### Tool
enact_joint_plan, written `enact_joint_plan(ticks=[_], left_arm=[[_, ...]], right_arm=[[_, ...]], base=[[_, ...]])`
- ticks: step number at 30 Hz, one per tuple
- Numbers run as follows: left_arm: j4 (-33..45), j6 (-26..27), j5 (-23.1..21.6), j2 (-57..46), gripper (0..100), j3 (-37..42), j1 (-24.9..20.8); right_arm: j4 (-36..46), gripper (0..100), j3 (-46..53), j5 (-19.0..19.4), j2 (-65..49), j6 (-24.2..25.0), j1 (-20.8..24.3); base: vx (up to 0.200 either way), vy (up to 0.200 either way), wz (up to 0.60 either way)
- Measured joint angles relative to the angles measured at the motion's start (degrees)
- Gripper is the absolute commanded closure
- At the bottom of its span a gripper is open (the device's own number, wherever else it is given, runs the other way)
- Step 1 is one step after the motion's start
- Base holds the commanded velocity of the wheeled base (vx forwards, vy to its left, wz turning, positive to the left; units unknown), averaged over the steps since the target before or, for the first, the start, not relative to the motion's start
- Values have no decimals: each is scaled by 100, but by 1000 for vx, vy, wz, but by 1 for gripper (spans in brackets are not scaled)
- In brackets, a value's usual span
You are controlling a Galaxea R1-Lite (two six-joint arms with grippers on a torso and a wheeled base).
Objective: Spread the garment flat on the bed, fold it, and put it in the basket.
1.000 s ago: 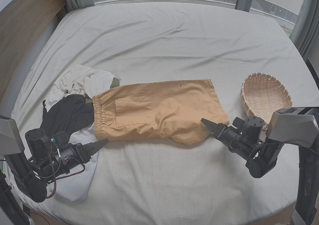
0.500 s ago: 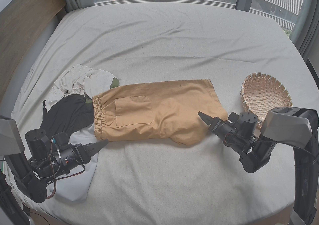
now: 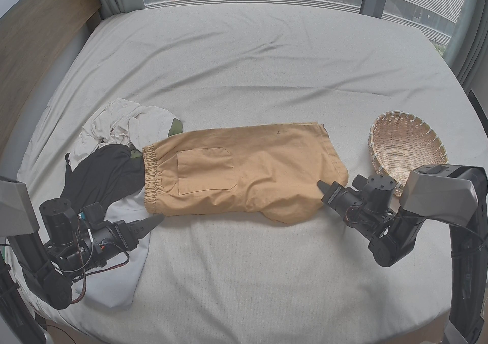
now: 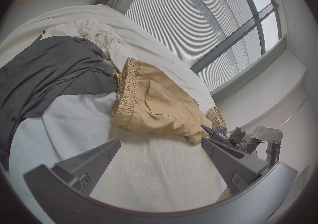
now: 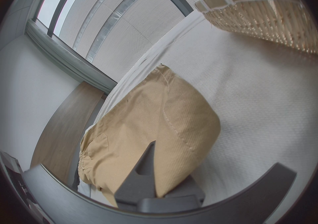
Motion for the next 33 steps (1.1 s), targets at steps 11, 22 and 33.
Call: enact_joint_plan(ticks=[11, 22, 33], left_arm=[[0, -17, 33, 74, 0, -56, 57], [-1, -59, 24, 380, 0, -461, 0], [-4, -63, 16, 1017, 0, -863, -182]], right_arm=[[17, 100, 1423, 38, -951, -285, -41], [-385, 100, 2593, 418, -1309, -775, -435], [-396, 0, 2896, 525, -1401, -851, -502]], base=[[0, 0, 0], [0, 0, 0], [0, 0, 0]])
